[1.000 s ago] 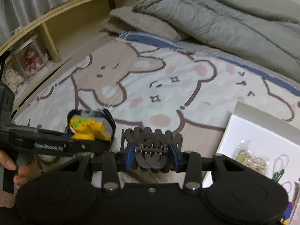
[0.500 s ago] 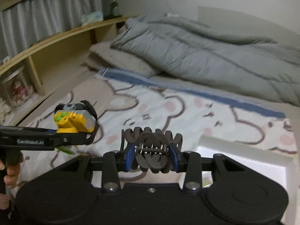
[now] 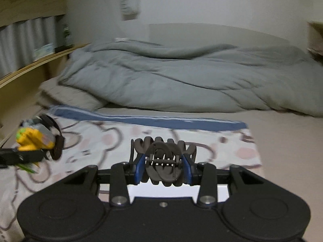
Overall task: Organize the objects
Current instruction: 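Lower the headlamp and the clip into the white tray with both tools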
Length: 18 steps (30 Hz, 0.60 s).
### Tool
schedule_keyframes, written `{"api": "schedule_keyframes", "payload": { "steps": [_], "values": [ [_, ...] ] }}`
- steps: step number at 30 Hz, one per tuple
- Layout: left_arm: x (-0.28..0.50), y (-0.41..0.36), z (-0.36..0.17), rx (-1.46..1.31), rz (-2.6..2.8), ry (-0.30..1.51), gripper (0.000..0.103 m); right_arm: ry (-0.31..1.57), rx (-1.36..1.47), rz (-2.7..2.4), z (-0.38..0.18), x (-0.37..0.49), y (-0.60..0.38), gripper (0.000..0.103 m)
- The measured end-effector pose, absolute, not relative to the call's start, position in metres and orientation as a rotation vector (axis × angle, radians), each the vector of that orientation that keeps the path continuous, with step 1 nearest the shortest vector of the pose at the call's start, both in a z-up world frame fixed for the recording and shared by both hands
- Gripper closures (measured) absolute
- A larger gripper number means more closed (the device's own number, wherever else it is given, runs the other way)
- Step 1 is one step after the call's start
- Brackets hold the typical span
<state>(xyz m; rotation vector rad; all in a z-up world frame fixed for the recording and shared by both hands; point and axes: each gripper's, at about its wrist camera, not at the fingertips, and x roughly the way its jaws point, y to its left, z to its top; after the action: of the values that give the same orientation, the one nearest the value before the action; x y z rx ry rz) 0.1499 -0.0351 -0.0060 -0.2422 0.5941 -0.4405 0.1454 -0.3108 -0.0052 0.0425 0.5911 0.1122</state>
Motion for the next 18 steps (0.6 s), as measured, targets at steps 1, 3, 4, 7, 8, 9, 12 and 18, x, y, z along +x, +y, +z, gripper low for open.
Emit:
{"api": "schedule_keyframes", "payload": {
  "steps": [1,3,4,7,8,9,12,18],
  "values": [
    [0.154,-0.046,-0.006,-0.241,-0.459,0.589,0.055,0.593,0.046,0.088,-0.009,0.146,-0.322,0.063],
    [0.162,-0.069,-0.008,-0.234,-0.499,0.578,0.055,0.598,0.054,0.048,-0.017,0.147,-0.341,0.063],
    [0.164,-0.077,-0.010,-0.227,-0.514,0.575,0.055,0.602,0.063,0.034,-0.021,0.148,-0.349,0.063],
    [0.173,-0.108,-0.022,-0.200,-0.559,0.578,0.055,0.614,0.095,-0.013,-0.035,0.151,-0.373,0.063],
    [0.177,-0.118,-0.029,-0.196,-0.574,0.587,0.055,0.619,0.106,-0.028,-0.040,0.153,-0.380,0.063],
    [0.180,-0.128,-0.036,-0.190,-0.588,0.601,0.055,0.627,0.115,-0.040,-0.045,0.154,-0.385,0.063],
    [0.190,-0.149,-0.059,-0.189,-0.609,0.677,0.055,0.667,0.132,-0.070,-0.062,0.160,-0.398,0.063],
    [0.214,-0.176,-0.107,-0.219,-0.623,0.855,0.055,0.737,0.139,-0.071,-0.086,0.176,-0.404,0.063]
  ]
}}
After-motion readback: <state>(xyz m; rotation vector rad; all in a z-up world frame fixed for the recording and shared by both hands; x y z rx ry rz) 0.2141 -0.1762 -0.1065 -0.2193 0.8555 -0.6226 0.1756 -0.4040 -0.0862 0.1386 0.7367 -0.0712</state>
